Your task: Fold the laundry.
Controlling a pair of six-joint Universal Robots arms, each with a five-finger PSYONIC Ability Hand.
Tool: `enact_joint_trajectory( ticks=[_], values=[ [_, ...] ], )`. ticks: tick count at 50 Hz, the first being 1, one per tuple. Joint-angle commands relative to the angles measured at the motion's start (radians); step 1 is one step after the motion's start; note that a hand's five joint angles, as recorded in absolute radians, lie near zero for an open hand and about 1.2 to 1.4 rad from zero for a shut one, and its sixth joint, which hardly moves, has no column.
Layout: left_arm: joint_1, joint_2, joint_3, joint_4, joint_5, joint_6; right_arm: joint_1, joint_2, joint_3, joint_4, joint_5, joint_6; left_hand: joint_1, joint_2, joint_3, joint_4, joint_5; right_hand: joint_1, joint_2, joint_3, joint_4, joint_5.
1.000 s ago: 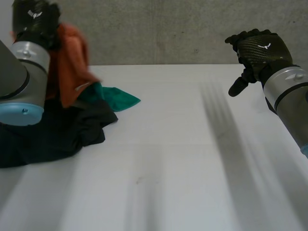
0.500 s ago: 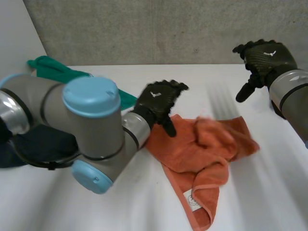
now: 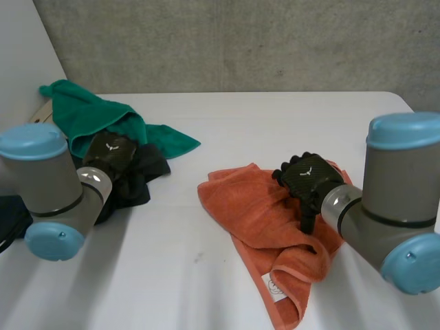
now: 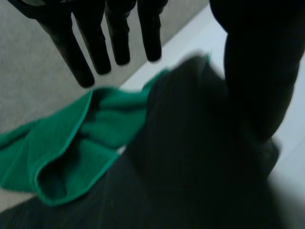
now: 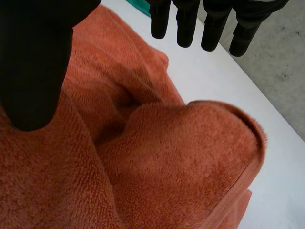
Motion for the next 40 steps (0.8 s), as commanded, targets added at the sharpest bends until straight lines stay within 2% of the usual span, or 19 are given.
enact_joint_trajectory(
  ticks=[1, 2, 6, 8, 13, 18, 20, 22, 23, 28, 33, 40],
  values=[
    [0.046, -0.118, 0.062, 0.135, -0.031, 0.041, -0.005, 0.003, 0.099, -0.172, 0.013, 0.002, 0.919, 0.954, 0.955, 0.953, 0.951, 0.272, 0.278, 0.280, 0.280, 0.273],
    [0.057, -0.127, 0.071, 0.149, -0.045, 0.046, -0.005, 0.002, 0.105, -0.181, 0.014, 0.002, 0.919, 0.954, 0.955, 0.953, 0.951, 0.266, 0.272, 0.274, 0.274, 0.267],
    [0.130, -0.166, 0.137, 0.187, -0.145, 0.082, -0.005, -0.023, 0.120, -0.194, 0.014, 0.002, 0.919, 0.954, 0.955, 0.953, 0.951, -0.062, -0.055, -0.053, -0.053, -0.060],
    [0.167, -0.178, 0.175, 0.183, -0.191, 0.133, -0.006, -0.046, 0.120, -0.192, 0.014, 0.002, 0.919, 0.954, 0.955, 0.953, 0.951, -0.062, -0.055, -0.053, -0.053, -0.060],
    [0.199, -0.178, 0.186, 0.183, -0.209, 0.213, -0.006, -0.075, 0.113, -0.175, 0.014, 0.005, 0.919, 0.954, 0.955, 0.953, 0.951, -0.062, -0.055, -0.053, -0.053, -0.060],
    [0.192, -0.174, 0.185, 0.183, -0.206, 0.219, -0.034, -0.107, 0.096, -0.111, 0.014, 0.004, 0.919, 0.954, 0.955, 0.953, 0.951, -0.062, -0.055, -0.053, -0.053, -0.060],
    [0.173, -0.164, 0.174, 0.181, -0.206, 0.219, -0.065, -0.110, 0.087, -0.077, 0.014, 0.001, 0.919, 0.954, 0.955, 0.953, 0.951, -0.062, -0.055, -0.053, -0.053, -0.060],
    [0.155, -0.154, 0.160, 0.181, -0.203, 0.221, -0.109, -0.118, 0.073, -0.013, 0.011, 0.001, 0.519, 0.555, 0.555, 0.553, 0.552, -0.062, -0.055, -0.053, -0.053, -0.060],
    [0.132, -0.131, 0.145, 0.181, -0.199, 0.221, -0.121, -0.122, 0.068, 0.007, 0.010, 0.001, 0.188, 0.224, 0.224, 0.223, 0.221, -0.062, -0.055, -0.053, -0.053, -0.060],
    [0.063, -0.023, 0.071, 0.178, -0.176, 0.210, -0.197, -0.141, 0.034, 0.108, -0.001, -0.004, -0.213, -0.178, -0.177, -0.179, -0.181, -0.062, -0.055, -0.053, -0.053, -0.060],
    [-0.031, 0.115, -0.021, 0.178, -0.171, 0.182, -0.263, -0.142, 0.013, 0.136, -0.024, -0.059, -0.241, -0.205, -0.205, -0.206, -0.208, -0.062, -0.055, -0.053, -0.053, -0.060],
    [-0.236, 0.259, -0.165, 0.169, -0.173, 0.069, -0.327, -0.141, 0.025, 0.125, -0.104, -0.303, -0.217, -0.181, -0.181, -0.183, -0.184, -0.062, -0.055, -0.053, -0.053, -0.060]
  ],
)
